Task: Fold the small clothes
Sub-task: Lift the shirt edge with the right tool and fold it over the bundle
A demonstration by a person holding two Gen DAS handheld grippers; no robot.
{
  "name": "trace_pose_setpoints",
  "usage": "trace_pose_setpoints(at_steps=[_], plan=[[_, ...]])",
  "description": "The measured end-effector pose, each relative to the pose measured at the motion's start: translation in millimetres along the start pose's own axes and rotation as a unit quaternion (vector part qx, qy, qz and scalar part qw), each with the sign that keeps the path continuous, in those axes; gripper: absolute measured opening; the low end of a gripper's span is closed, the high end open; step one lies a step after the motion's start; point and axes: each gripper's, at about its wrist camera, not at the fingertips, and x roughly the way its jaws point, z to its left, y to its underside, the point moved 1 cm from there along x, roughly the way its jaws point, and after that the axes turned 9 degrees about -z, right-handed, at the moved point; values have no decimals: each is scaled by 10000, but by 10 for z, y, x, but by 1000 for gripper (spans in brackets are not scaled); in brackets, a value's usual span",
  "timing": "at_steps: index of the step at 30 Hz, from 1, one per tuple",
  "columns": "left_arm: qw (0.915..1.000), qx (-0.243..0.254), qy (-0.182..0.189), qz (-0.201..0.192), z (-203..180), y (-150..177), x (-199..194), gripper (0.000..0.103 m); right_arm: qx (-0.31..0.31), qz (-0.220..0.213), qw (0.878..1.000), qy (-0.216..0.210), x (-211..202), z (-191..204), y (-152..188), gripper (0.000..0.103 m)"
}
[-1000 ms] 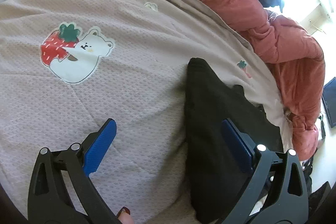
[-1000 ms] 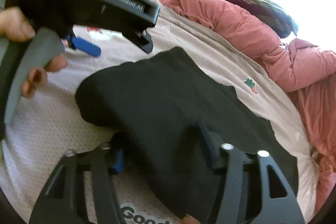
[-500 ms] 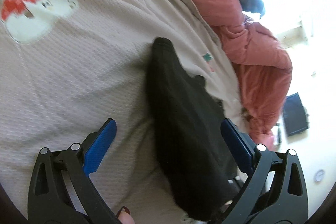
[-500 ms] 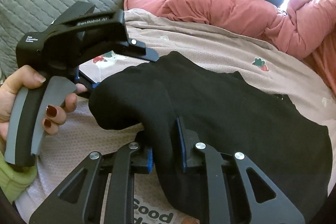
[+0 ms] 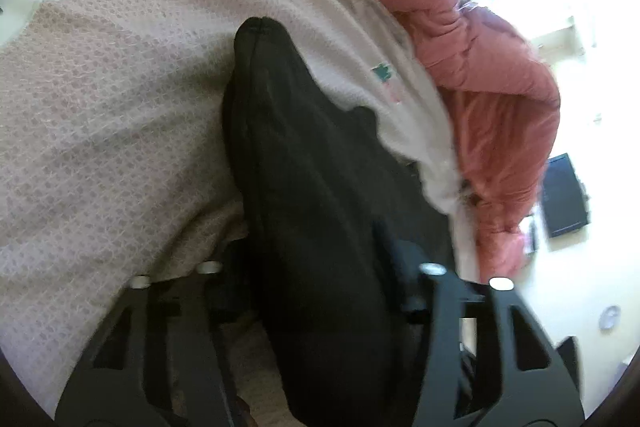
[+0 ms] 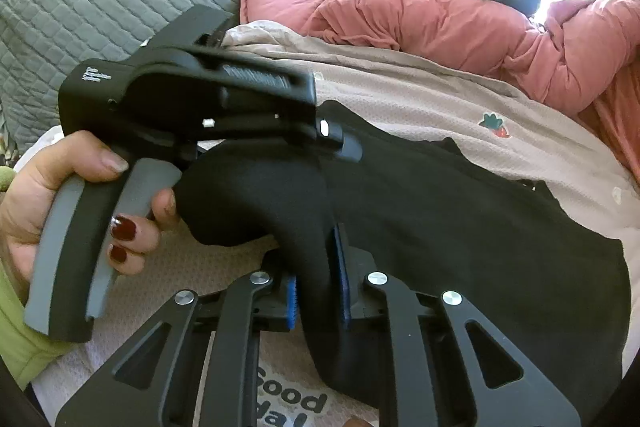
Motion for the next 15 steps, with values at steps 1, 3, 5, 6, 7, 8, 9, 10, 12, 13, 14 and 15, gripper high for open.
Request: trace_pose_setpoints(at_steps=[1,3,5,6,7,8,9,10,12,13,14,15], plan=[[10000,5,-39,-26,-15,5,-12,33,15,0,10000,-9,-17,-4,-1,13],[9999,8,-76,-113,-70,7,-59,26,59,-37,10000,-26,-76,-23,-2,11],[9996,126,-163,-190,-167,19,-110,25,112,-96,9999,-34,-153,-48,-10,10],[9994,186,-203,-225,-217,26,-127,24,151,-129,9998,-35,-194,-69,-15,9],[9991,234,-226,-262,-279,34,-149,23,199,-156,9997,-33,-235,-91,-17,9],[9990,253,-224,-283,-322,40,-167,23,260,-183,9995,-28,-279,-116,-18,8],[9988,305,-212,-310,-417,52,-190,22,340,-224,9992,-6,-343,-148,-17,8],[9987,341,-214,-326,-470,62,-200,22,395,-250,9989,14,-388,-177,-13,8],[9979,481,-239,-356,-631,89,-207,22,521,-321,9981,60,-500,-259,-9,7],[9974,562,-261,-377,-726,109,-211,22,576,-353,9977,86,-549,-301,-6,7],[9969,622,-271,-390,-798,123,-213,22,671,-390,9969,111,-616,-367,4,7],[9965,684,-279,-394,-891,139,-208,22,727,-411,9964,129,-653,-411,11,7]])
